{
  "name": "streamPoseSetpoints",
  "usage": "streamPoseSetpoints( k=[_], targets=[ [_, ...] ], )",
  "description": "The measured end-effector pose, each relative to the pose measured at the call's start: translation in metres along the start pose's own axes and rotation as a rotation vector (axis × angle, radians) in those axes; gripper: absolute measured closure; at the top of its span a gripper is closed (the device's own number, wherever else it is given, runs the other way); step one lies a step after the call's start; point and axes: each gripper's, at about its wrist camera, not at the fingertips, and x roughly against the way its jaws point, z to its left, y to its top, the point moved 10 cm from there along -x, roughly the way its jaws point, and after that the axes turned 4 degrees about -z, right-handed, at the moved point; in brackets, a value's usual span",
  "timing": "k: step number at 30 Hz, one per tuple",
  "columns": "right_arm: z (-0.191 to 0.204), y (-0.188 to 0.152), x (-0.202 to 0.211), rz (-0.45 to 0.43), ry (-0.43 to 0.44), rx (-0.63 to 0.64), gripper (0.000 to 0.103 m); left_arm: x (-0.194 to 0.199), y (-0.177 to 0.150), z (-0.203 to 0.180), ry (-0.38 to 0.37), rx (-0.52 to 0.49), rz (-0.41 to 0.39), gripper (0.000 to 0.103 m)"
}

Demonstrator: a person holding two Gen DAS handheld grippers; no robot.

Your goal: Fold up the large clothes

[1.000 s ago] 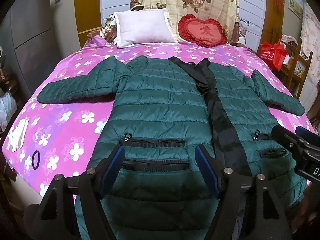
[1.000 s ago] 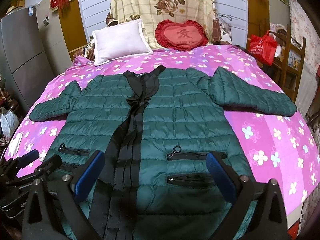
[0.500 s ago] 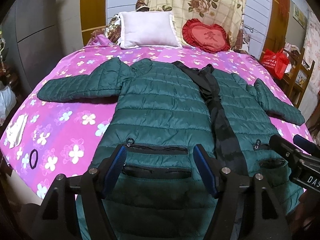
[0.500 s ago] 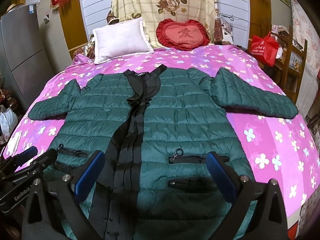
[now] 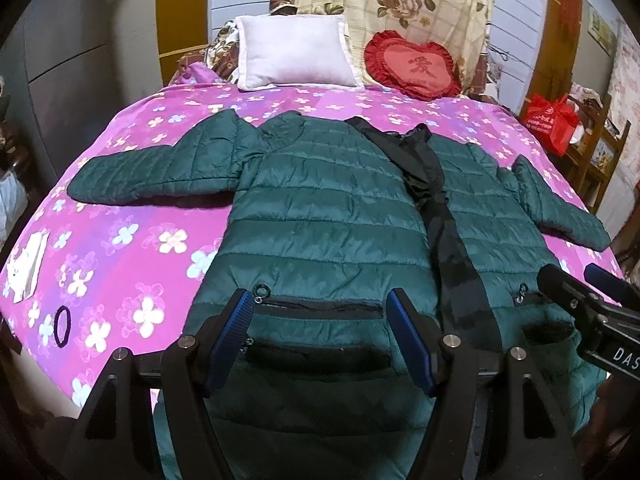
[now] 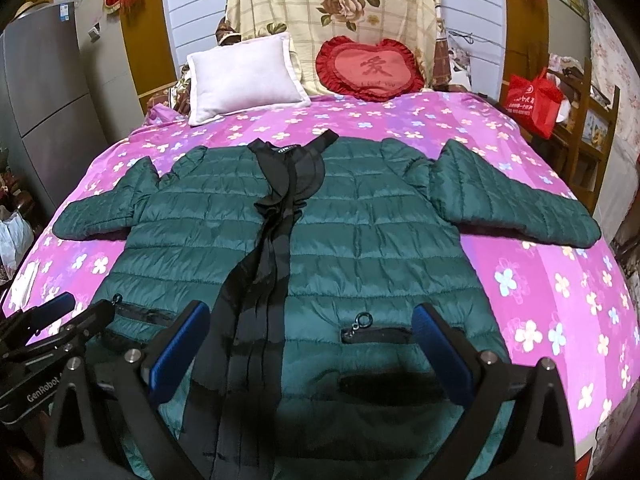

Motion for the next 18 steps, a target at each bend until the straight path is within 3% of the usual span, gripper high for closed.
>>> streamPoseSetpoints(
  k=[18],
  targets=[
    [0.017,0.032,-0.031,-0.037,0.017,0.052,0.001,-0.024,0.016,0.007,0.023,-0.062,0.043,0.064]
  ],
)
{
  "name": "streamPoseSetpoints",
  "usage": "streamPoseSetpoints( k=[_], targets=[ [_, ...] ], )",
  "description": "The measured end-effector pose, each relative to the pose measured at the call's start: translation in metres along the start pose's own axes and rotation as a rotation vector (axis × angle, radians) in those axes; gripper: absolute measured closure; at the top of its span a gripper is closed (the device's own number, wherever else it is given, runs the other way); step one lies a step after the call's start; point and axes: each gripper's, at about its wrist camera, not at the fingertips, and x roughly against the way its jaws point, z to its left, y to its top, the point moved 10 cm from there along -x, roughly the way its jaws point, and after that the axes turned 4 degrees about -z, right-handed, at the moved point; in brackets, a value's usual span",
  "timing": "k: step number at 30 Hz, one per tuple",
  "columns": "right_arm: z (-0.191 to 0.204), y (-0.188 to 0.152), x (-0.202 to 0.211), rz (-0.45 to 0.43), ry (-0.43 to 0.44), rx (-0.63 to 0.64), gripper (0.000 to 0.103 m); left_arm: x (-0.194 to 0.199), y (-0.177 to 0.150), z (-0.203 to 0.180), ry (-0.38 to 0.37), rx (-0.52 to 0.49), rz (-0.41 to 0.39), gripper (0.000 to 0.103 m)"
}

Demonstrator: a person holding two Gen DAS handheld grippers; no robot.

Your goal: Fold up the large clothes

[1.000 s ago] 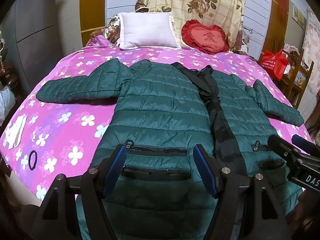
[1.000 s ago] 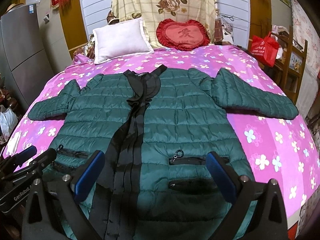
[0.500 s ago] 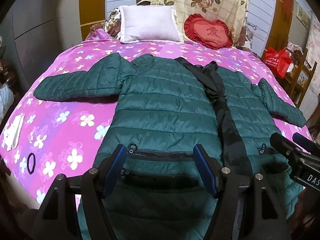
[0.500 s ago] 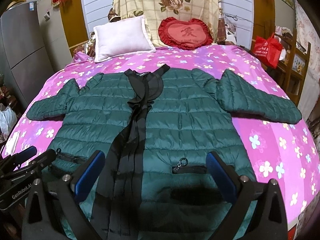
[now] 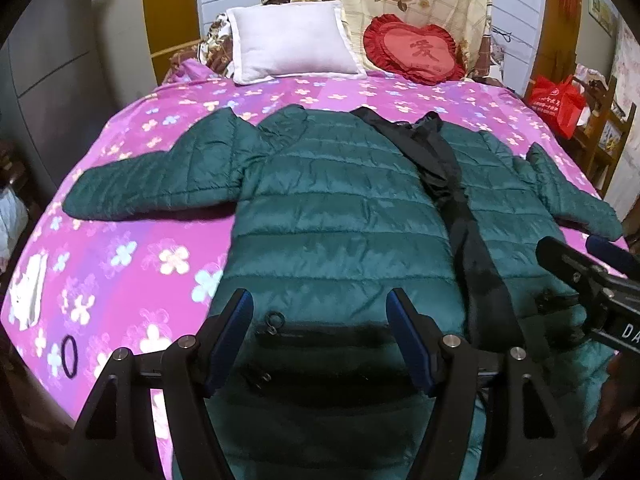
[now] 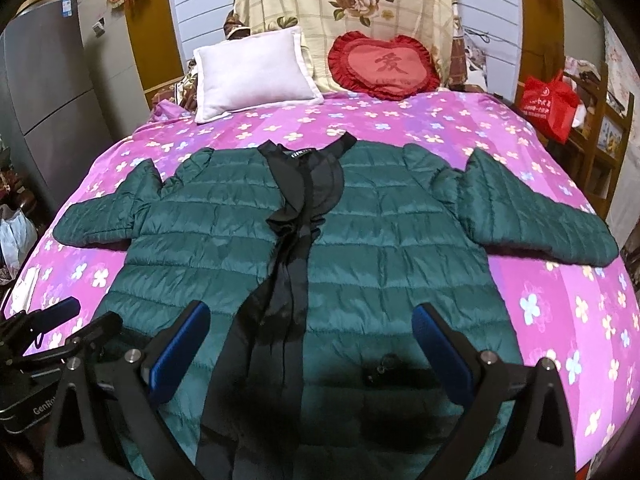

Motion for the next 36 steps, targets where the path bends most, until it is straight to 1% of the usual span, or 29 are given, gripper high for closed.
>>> streamPoseSetpoints(
  k=[3,6,9,13,16,20,25,27,29,32,36],
  targets=[
    [0.004,0.004,-0.004,-0.002,0.003,0.010,0.001,-0.004,0.001,0.004,-0.006,0.010,0.014,0.064],
    [0.006,0.008,-0.010,0.002,0.002,0.020,0.001,-0.008,0.002,0.003,-0.005,-0.020,0.028,0.064],
    [0.009,0.011,-0.018,0.012,0.008,0.024,0.001,-0.016,0.001,0.002,-0.028,-0.035,0.063,0.064],
    [0.012,0.015,-0.027,0.019,0.010,0.031,0.001,-0.025,0.004,0.013,-0.004,-0.015,0.076,0.064],
    [0.016,0.018,-0.034,0.030,0.030,0.028,0.001,-0.029,0.011,0.022,0.010,-0.005,0.072,0.064],
    [0.023,0.022,-0.046,0.044,0.043,0.033,0.001,-0.035,0.022,0.032,0.018,-0.009,0.064,0.075],
    [0.033,0.028,-0.057,0.051,0.049,0.059,0.001,-0.047,0.035,0.051,0.030,0.014,0.064,0.080],
    [0.035,0.031,-0.061,0.053,0.051,0.066,0.001,-0.052,0.040,0.064,0.046,0.040,0.065,0.082],
    [0.037,0.035,-0.066,0.056,0.053,0.068,0.001,-0.058,0.044,0.078,0.040,0.096,0.064,0.082],
    [0.040,0.041,-0.072,0.058,0.054,0.075,0.001,-0.067,0.050,0.107,0.086,0.160,0.082,0.082],
    [0.044,0.051,-0.083,0.058,0.053,0.080,0.001,-0.077,0.055,0.141,0.068,0.270,0.095,0.082]
  ],
)
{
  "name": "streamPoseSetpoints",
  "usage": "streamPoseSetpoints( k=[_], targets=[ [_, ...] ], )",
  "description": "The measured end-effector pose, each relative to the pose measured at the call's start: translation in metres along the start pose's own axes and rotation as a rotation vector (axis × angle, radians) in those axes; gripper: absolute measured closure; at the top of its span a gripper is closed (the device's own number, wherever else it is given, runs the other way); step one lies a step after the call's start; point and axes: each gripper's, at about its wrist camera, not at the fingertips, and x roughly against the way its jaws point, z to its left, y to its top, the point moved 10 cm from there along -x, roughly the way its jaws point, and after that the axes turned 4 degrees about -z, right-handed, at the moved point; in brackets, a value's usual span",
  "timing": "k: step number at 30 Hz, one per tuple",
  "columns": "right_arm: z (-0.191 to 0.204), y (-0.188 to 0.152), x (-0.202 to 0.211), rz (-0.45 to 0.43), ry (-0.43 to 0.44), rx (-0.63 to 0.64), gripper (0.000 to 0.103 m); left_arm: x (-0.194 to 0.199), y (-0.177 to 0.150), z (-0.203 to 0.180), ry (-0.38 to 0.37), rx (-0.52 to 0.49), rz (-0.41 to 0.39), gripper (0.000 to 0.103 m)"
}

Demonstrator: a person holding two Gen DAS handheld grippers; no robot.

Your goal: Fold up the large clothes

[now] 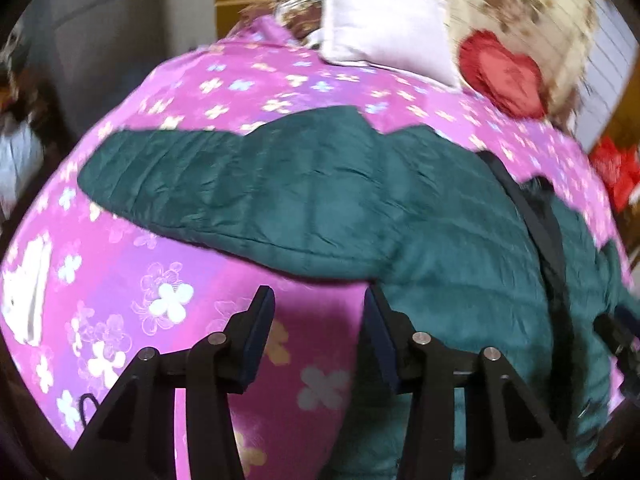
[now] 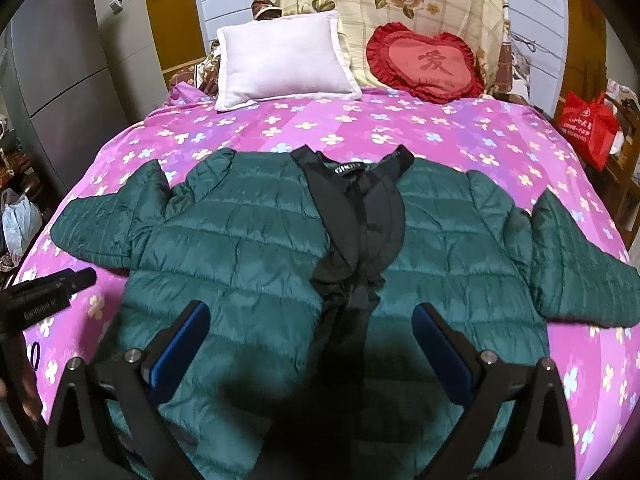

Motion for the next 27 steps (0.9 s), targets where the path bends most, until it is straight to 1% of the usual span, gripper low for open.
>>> streamPoseSetpoints(
  k=[2,5,6,11,18,22,26,27],
  targets=[
    [0.002,0.004,-0.007,0.004,0.001,-0.001,0.001,-0.005,0.008,0.014,0.035,0.003,0.005,0.082],
    [0.005,0.007,-0.017,0.017,0.003,-0.001,0.001,-0.010,0.021,0.036,0.144,-0.066,-0.020,0.082],
    [0.007,0.008,-0.020,0.020,0.006,0.000,0.001,-0.011,0.025,0.042,0.163,-0.076,-0.023,0.082],
    [0.016,0.007,-0.033,0.037,0.005,0.030,0.001,-0.018,0.042,0.073,0.177,-0.036,-0.045,0.082],
    [0.020,0.003,-0.044,0.063,0.002,0.049,0.001,-0.034,0.066,0.124,0.183,0.087,-0.056,0.082],
    [0.019,0.004,-0.045,0.062,0.004,0.046,0.001,-0.045,0.081,0.165,0.229,0.155,-0.060,0.082],
    [0.017,0.003,-0.045,0.062,0.012,0.028,0.001,-0.057,0.099,0.215,0.274,0.260,-0.083,0.082],
    [0.017,0.003,-0.045,0.064,0.015,0.024,0.001,-0.059,0.101,0.223,0.286,0.274,-0.087,0.082]
  ],
)
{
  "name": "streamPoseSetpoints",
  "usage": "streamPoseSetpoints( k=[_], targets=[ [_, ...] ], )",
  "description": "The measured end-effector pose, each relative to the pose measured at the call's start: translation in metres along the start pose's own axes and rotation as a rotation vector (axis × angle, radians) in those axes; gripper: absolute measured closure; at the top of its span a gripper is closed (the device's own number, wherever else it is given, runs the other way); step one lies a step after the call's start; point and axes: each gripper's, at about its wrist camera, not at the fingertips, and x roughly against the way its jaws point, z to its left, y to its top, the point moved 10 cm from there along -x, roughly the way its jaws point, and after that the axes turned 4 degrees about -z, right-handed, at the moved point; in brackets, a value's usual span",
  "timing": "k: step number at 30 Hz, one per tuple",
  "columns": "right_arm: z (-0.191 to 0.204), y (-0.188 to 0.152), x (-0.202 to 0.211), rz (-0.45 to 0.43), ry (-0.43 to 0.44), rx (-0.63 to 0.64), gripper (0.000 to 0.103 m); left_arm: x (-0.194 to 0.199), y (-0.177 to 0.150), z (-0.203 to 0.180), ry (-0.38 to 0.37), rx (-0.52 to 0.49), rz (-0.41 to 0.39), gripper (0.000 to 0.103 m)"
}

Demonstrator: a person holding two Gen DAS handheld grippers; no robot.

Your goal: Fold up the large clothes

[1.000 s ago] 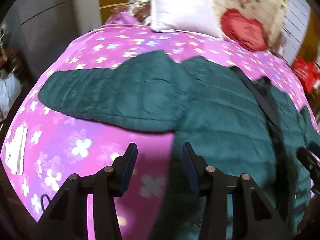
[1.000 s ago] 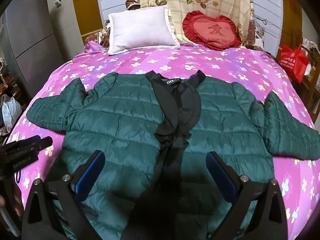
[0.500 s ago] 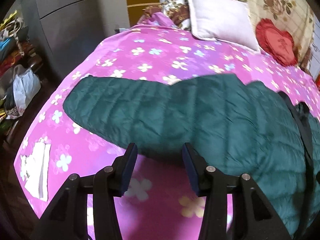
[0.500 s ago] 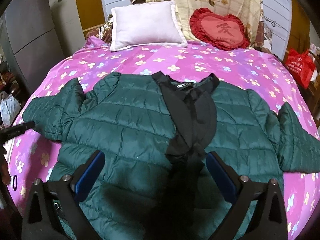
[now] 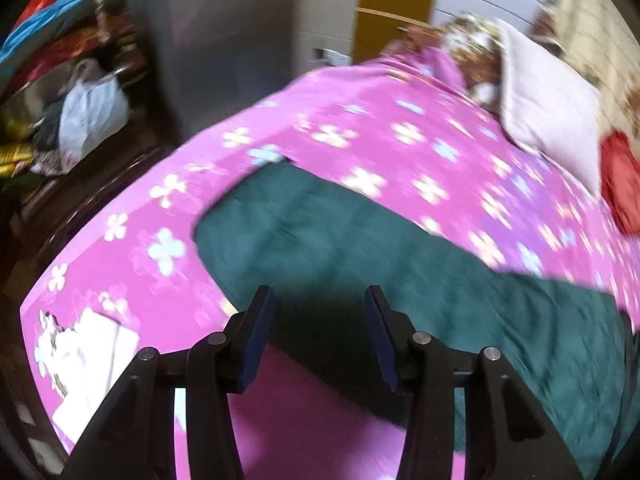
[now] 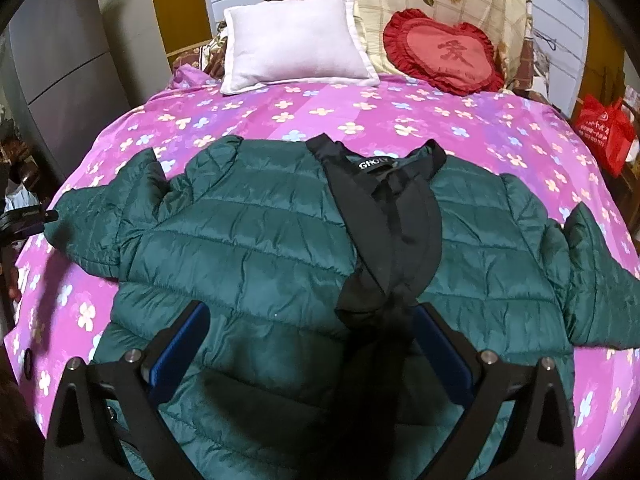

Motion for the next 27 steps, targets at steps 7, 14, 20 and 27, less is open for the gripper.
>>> streamPoseSetpoints(
  k=[7,14,20,27],
  targets=[
    [-0.003,-0.001,0.001,0.005,-0.001,0.002,0.001,-0.030,0.030,0.051,0.065,0.110,-0.025,0.082],
    [-0.005,-0.002,-0.004,0.018,0.021,-0.027,0.001,-0.061,0.030,0.072,0.066,0.222,0.019,0.082],
    [-0.013,-0.002,-0.009,0.033,0.001,-0.031,0.001,-0.068,0.027,0.068,0.090,0.178,0.024,0.078],
    [-0.020,-0.007,-0.005,0.041,-0.004,-0.020,0.001,-0.066,0.031,0.091,0.047,0.343,0.024,0.077]
  ],
)
